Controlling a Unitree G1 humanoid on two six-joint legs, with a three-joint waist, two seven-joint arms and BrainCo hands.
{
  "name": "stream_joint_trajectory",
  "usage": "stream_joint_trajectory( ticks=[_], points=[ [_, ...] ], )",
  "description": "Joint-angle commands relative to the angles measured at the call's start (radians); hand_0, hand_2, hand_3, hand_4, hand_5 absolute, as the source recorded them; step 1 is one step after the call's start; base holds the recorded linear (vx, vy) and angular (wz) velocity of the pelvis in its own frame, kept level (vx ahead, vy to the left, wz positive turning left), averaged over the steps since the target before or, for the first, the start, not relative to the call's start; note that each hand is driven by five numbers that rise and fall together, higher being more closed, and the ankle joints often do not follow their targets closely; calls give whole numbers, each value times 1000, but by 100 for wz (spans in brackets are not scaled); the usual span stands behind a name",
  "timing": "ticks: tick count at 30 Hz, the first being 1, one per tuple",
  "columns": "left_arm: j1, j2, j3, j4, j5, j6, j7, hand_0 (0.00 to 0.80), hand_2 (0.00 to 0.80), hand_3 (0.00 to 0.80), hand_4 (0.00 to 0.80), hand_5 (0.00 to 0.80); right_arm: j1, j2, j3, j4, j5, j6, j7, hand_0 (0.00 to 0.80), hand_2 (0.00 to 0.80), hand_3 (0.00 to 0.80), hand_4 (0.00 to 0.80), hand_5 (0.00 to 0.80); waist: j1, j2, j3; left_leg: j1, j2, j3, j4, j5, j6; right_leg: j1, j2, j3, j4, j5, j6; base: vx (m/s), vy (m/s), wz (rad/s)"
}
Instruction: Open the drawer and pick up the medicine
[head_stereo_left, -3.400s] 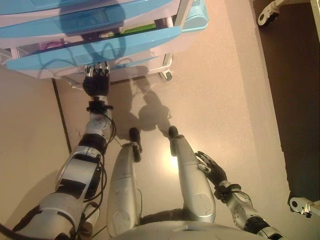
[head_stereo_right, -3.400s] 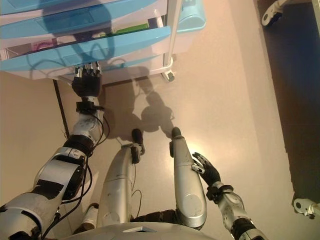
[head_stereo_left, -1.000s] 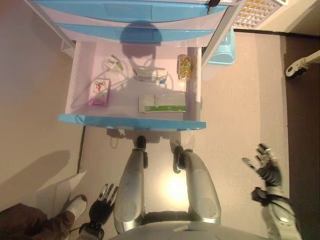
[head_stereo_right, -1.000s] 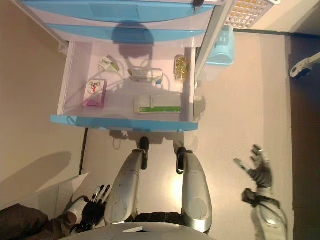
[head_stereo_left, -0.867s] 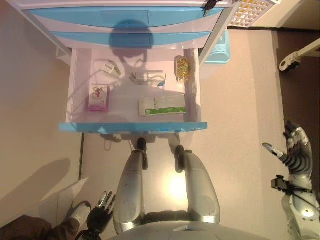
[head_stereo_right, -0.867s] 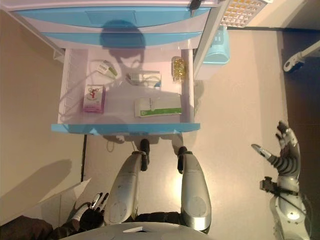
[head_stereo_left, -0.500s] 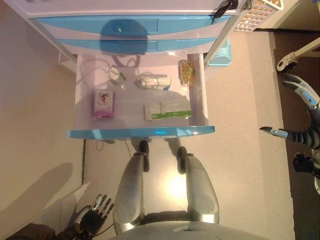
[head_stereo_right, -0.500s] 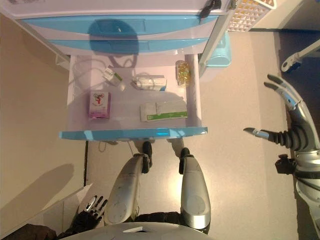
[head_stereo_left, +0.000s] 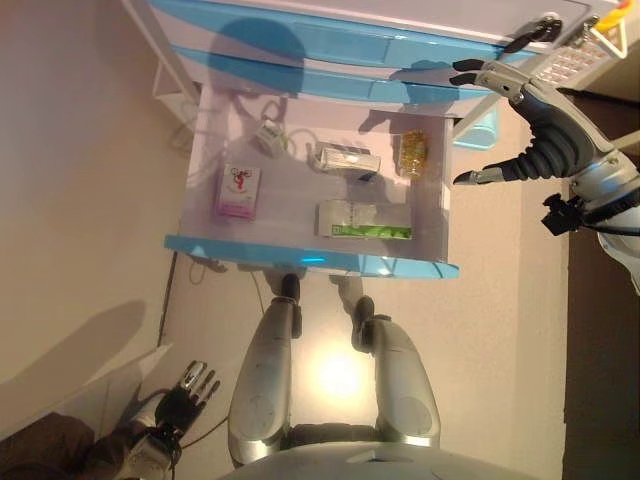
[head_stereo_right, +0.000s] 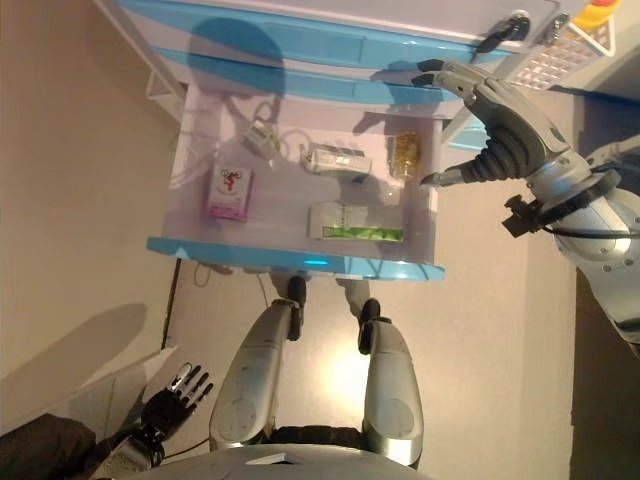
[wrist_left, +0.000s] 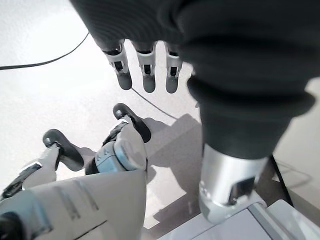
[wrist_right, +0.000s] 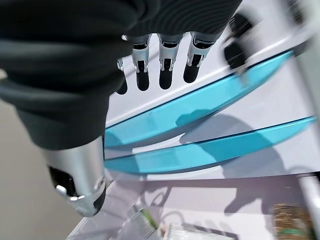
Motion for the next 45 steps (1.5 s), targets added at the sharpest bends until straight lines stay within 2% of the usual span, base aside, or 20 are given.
stream_joint_trajectory(
  ticks=[1, 6, 12, 18, 23, 25, 32, 40, 41, 43, 44, 45],
  points=[
    [55, 30, -21, 9, -12, -10, 21, 0, 0, 0, 0, 0, -117, 24, 65, 52, 36, 42, 32, 0, 0, 0, 0, 0, 48, -1, -30, 138, -22, 47, -238, -20, 55, -87, 34, -3, 80, 140, 11, 8, -19, 8],
    [33, 39, -39, -3, -10, 0, 39, 0, 0, 0, 0, 0, -232, 75, 186, 165, 21, 88, 62, 0, 0, 0, 0, 0, 72, 5, -30, 120, -31, 35, -229, -20, 58, -90, 29, -15, 70, 133, 3, 4, -11, 10],
    [14, 38, -64, -24, -5, 8, 59, 0, 0, 0, 0, 0, -335, 154, 312, 392, -13, 99, 81, 0, 0, 0, 0, 0, 100, 25, -30, 104, -46, 20, -221, -16, 57, -92, 22, -27, 59, 120, -11, 4, 13, 13],
    [12, 24, -74, -35, 10, 15, 73, 0, 0, 0, 0, 0, -379, 230, 368, 604, -127, 78, 35, 0, 0, 0, 0, 0, 121, 51, -30, 84, -60, 8, -208, -15, 57, -108, 13, -37, 63, 107, -24, 6, 40, 12],
    [8, 13, -88, -43, 14, 18, 72, 0, 0, 0, 0, 0, -429, 255, 416, 720, -140, 108, 31, 0, 0, 0, 0, 0, 133, 73, -30, 69, -68, 7, -201, -13, 56, -120, 7, -44, 64, 95, -34, -9, 61, 5],
    [6, 6, -98, -46, 11, 13, 71, 0, 0, 0, 0, 0, -448, 263, 437, 780, -176, 97, 5, 0, 0, 0, 0, 0, 139, 83, -30, 62, -72, 6, -195, -12, 54, -125, 2, -48, 64, 89, -38, -2, 48, 11],
    [1, -7, -123, -75, 7, 21, 87, 0, 0, 0, 0, 0, -510, 282, 498, 879, -273, 133, -31, 0, 0, 0, 0, 0, 155, 108, -30, 46, -78, 3, -194, -4, 49, -139, -5, -57, 63, 78, -45, -11, 38, 4],
    [8, -23, -144, -84, 1, 18, 91, 0, 0, 0, 0, 0, -545, 292, 523, 989, -252, 147, -44, 0, 0, 0, 0, 0, 166, 131, -30, 38, -84, -1, -196, 3, 45, -148, -10, -59, 64, 66, -53, 3, 33, 2],
    [14, -23, -147, -83, 1, 20, 89, 0, 0, 0, 0, 0, -542, 297, 530, 1006, -245, 150, -40, 0, 0, 0, 0, 0, 166, 130, -30, 54, -89, -5, -189, -23, 41, -136, -14, -49, 79, 38, -44, 67, 10, 0],
    [15, -27, -151, -88, 5, 18, 87, 0, 0, 0, 0, 0, -545, 303, 537, 1034, -247, 143, -33, 0, 0, 0, 0, 0, 170, 133, -30, 54, -89, -5, -189, -22, 40, -135, -14, -51, 79, 34, -47, 31, 6, 4],
    [15, -27, -153, -91, 4, 19, 86, 0, 0, 0, 0, 0, -548, 305, 540, 1045, -244, 141, -29, 226, 226, 226, 226, 226, 171, 134, -30, 53, -90, -5, -189, -20, 39, -136, -14, -52, 79, 34, -48, -6, 7, 7],
    [14, -28, -154, -91, 4, 19, 85, 0, 0, 0, 0, 0, -549, 306, 541, 1050, -244, 140, -27, 417, 417, 417, 417, 417, 172, 134, -30, 53, -91, -5, -189, -20, 39, -137, -15, -52, 80, 33, -48, -74, 18, 8]
  ],
)
